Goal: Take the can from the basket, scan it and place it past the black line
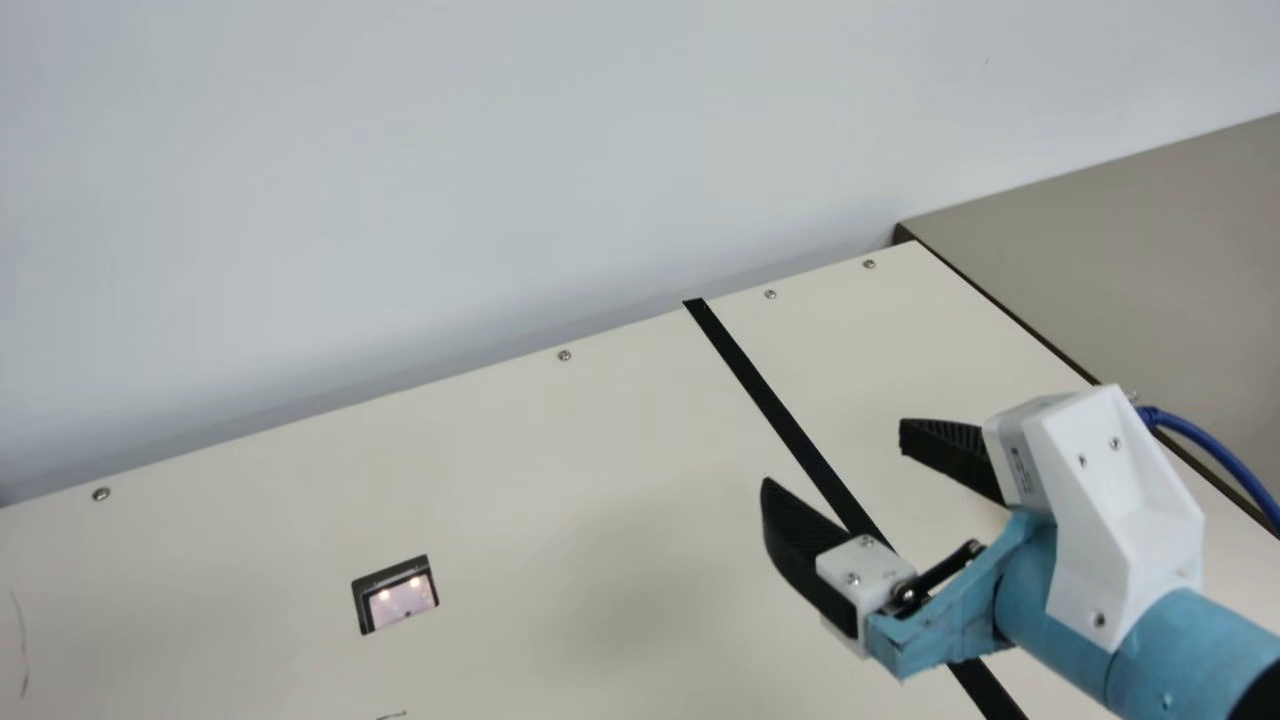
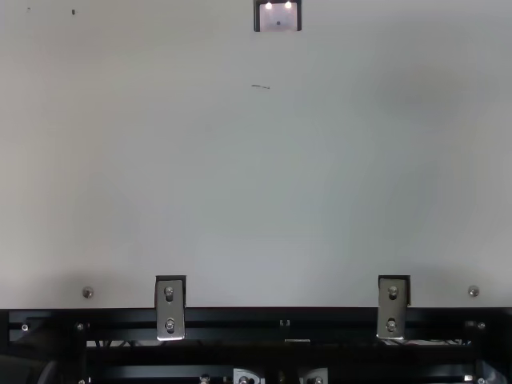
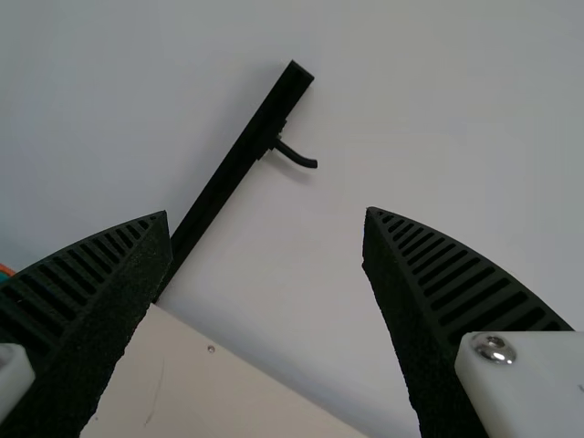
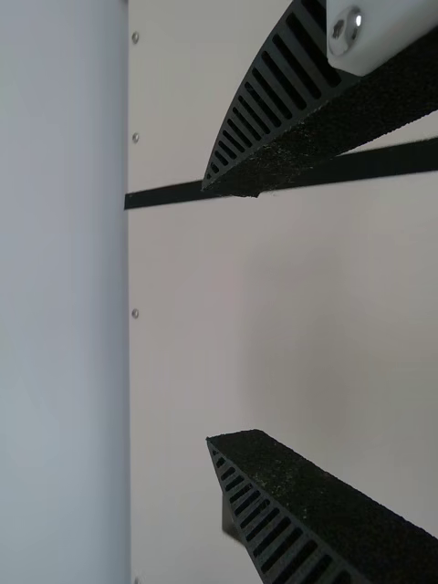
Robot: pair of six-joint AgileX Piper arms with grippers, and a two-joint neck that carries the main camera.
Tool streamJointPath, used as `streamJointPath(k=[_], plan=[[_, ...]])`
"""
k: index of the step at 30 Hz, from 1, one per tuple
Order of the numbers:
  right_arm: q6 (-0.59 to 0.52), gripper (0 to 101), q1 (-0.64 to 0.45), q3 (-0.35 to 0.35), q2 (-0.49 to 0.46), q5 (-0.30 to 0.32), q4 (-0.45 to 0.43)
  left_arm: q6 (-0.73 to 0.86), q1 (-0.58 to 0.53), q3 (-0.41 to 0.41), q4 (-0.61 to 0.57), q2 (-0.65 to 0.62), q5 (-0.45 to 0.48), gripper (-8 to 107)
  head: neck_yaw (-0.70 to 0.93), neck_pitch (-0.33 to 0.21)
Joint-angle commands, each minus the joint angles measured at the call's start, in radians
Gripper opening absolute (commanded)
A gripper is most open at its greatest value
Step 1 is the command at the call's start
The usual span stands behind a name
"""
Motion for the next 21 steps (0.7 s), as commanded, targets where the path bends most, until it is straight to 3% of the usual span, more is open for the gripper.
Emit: streamJointPath(k=[1, 11, 21], plan=[[0.010, 101, 0.008, 0.009, -0.034, 0.012, 0.015, 0.071, 0.003, 0.008, -0.027, -0.012, -0.003, 90, -0.020, -0.037], [0.026, 101, -0.009, 0.053, -0.147, 0.068, 0.078, 0.313, -0.039, 0.085, -0.090, -0.128, 0.066, 90, -0.020, -0.037], [0.010, 101, -0.074, 0.107, -0.222, 0.153, 0.101, 0.535, -0.097, 0.125, -0.057, -0.223, 0.146, 90, -0.020, -0.037]])
